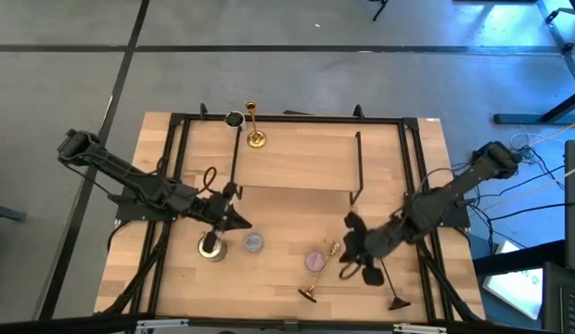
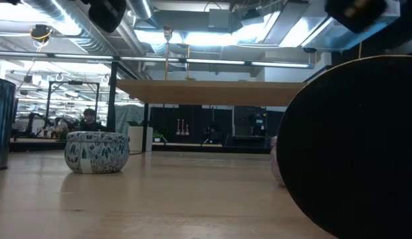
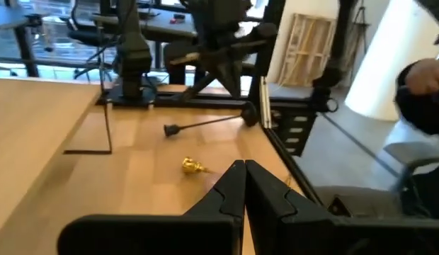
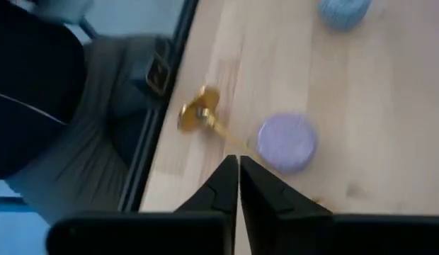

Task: Pick & Place candle stick holders
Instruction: Put the gold candle holder on the shelf

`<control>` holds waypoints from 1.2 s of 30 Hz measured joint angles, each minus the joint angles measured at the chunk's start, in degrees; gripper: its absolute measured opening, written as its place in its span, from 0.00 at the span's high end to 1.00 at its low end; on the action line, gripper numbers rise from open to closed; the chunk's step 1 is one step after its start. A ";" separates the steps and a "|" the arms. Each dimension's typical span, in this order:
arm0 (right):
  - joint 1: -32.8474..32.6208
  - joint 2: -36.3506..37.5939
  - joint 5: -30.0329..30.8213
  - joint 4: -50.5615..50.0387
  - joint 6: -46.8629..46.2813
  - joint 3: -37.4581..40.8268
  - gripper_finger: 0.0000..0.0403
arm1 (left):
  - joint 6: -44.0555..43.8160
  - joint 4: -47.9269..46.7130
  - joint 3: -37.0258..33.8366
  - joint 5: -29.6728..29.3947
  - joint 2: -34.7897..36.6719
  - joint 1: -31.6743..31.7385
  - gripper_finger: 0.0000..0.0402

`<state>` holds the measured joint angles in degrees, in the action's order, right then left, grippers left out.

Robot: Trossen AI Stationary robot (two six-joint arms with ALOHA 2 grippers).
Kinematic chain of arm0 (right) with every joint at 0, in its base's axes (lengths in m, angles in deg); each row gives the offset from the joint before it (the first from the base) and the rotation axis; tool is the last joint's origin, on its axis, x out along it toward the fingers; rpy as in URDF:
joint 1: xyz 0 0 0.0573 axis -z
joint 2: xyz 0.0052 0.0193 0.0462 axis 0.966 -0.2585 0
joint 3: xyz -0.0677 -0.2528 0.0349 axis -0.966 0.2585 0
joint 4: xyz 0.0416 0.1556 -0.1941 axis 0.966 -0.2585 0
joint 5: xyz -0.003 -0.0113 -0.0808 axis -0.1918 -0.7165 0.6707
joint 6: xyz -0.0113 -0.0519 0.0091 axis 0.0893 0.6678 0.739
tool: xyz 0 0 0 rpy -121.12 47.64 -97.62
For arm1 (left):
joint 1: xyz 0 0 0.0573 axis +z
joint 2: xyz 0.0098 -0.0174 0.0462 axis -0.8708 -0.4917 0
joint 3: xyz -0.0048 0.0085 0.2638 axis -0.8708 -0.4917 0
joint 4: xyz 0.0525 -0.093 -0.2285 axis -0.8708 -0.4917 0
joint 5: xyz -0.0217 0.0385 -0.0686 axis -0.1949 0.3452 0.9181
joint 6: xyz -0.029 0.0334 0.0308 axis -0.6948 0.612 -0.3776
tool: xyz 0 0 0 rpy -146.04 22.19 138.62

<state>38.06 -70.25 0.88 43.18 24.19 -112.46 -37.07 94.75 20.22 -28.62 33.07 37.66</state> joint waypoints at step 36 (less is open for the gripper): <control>-1.89 -23.94 1.79 16.88 -99.02 0.09 0.47 | 18.75 -0.34 0.02 -5.53 -4.50 -12.79 1.00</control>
<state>36.17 -94.19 2.66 60.05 -74.83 -112.37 -18.32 94.42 20.24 -34.15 28.57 24.88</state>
